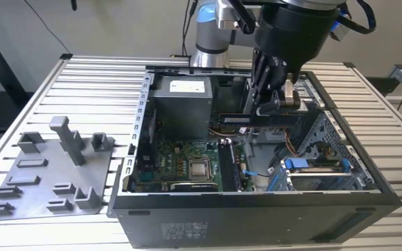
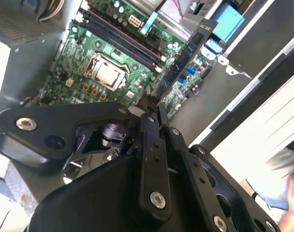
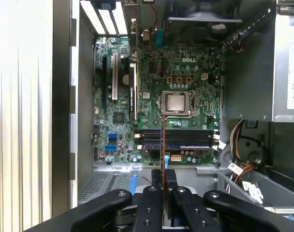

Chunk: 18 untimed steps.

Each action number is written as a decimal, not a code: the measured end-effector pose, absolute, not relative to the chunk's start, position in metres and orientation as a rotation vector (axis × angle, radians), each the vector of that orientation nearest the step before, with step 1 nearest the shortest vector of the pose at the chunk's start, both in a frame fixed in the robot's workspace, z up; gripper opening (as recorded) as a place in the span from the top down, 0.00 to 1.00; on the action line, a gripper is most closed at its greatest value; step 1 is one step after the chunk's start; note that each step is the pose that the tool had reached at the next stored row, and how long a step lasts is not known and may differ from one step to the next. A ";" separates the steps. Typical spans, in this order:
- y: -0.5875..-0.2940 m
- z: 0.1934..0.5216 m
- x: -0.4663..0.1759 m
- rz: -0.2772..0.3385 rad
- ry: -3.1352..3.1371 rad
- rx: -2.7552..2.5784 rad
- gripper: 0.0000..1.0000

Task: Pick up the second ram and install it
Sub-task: 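Pick up the second ram and move it above second insertion slot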

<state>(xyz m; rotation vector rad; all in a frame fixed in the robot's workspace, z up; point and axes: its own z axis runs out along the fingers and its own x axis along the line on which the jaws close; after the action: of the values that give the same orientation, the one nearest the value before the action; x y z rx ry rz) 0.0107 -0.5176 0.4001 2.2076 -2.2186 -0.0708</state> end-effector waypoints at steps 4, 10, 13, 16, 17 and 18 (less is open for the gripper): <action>-0.512 0.400 0.010 -0.071 -2.218 2.208 0.86; -0.496 0.400 0.006 -0.071 -2.219 2.208 0.86; -0.487 0.400 0.004 -0.071 -2.219 2.208 0.86; -0.479 0.400 0.003 -0.071 -2.219 2.208 0.86; -0.476 0.400 0.003 -0.071 -2.219 2.208 0.86; -0.473 0.400 0.002 -0.071 -2.219 2.208 0.86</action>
<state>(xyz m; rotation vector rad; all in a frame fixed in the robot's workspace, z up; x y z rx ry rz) 0.0022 -0.4730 0.4000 2.2076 -2.2187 -0.0707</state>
